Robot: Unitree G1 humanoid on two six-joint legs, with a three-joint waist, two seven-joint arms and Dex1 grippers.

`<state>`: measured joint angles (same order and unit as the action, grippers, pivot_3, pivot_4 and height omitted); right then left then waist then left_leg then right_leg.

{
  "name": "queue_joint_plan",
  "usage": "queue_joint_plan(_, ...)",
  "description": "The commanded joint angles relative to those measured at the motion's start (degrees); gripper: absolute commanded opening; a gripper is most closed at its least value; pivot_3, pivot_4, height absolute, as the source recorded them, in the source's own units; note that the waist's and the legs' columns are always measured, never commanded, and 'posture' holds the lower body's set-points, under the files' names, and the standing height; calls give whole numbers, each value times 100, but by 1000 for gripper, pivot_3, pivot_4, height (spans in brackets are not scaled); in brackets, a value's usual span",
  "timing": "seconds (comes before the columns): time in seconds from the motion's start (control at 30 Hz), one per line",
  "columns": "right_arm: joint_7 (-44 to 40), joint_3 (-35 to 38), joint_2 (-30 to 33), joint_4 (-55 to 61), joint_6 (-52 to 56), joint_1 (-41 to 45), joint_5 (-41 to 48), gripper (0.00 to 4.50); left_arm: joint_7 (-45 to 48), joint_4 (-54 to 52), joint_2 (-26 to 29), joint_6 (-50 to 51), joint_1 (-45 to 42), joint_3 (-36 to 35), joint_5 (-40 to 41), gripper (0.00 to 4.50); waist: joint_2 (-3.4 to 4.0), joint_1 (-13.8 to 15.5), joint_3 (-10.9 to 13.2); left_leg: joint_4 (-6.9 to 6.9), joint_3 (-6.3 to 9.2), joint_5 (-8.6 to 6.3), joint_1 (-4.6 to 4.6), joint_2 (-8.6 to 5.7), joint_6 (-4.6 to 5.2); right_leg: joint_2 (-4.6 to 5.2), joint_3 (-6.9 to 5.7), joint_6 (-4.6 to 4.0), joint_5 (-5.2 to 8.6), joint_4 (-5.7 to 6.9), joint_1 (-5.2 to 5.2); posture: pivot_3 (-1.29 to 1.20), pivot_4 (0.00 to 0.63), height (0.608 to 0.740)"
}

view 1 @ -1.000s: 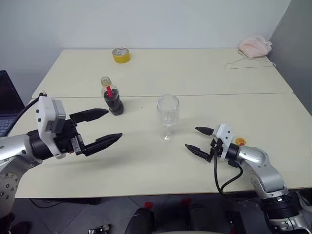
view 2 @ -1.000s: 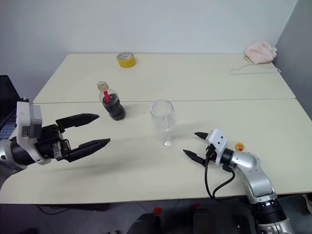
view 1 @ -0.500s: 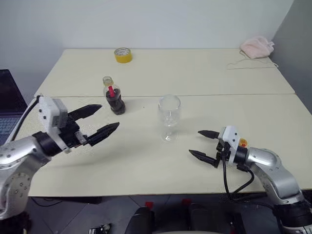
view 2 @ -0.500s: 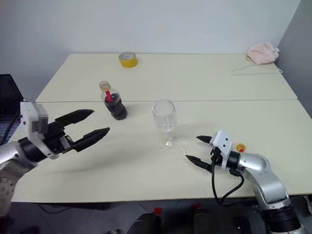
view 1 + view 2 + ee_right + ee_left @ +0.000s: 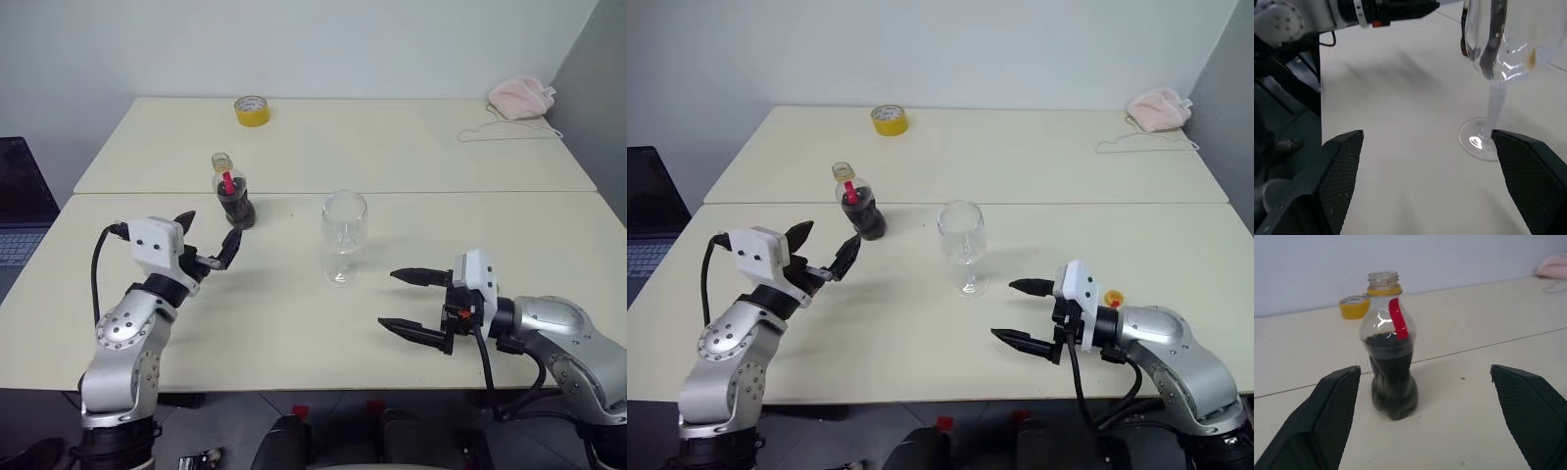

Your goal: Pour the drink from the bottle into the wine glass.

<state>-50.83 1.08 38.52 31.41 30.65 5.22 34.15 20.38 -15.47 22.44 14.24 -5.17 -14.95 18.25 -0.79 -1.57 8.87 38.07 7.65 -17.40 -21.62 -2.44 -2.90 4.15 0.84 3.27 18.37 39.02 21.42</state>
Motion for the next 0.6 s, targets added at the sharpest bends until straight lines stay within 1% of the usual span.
queue_joint_plan(0.03,213,438,13,217,-12,218,234,4470,-164,144,-79,-377,-77,-15,-225,4500,0,0,0,0,-1,0,1,1,0,0,0,0,0,1,1,0,150,740)
queue_joint_plan(0.27,334,824,266,414,272,625,678,4470,-356,617,-232,-558,-301,207,-562,4500,0,4,0,0,2,0,-1,0,0,-1,-3,0,0,1,0,0,150,740)
queue_joint_plan(0.37,392,895,367,524,456,765,886,4470,-419,907,-281,-654,-465,240,-642,4500,-1,4,0,1,1,0,0,-1,0,-1,-3,0,0,1,-1,0,150,740)
queue_joint_plan(0.47,443,932,489,726,719,900,1283,4470,-557,1282,-330,-700,-699,253,-768,4500,-1,4,0,1,2,0,0,-1,0,0,-4,0,0,1,-1,0,150,740)
queue_joint_plan(0.6,577,908,583,881,886,1095,1483,4470,-627,1729,-350,-799,-965,215,-818,4500,-3,2,0,2,1,0,-1,-1,0,0,-5,0,0,1,-1,0,150,740)
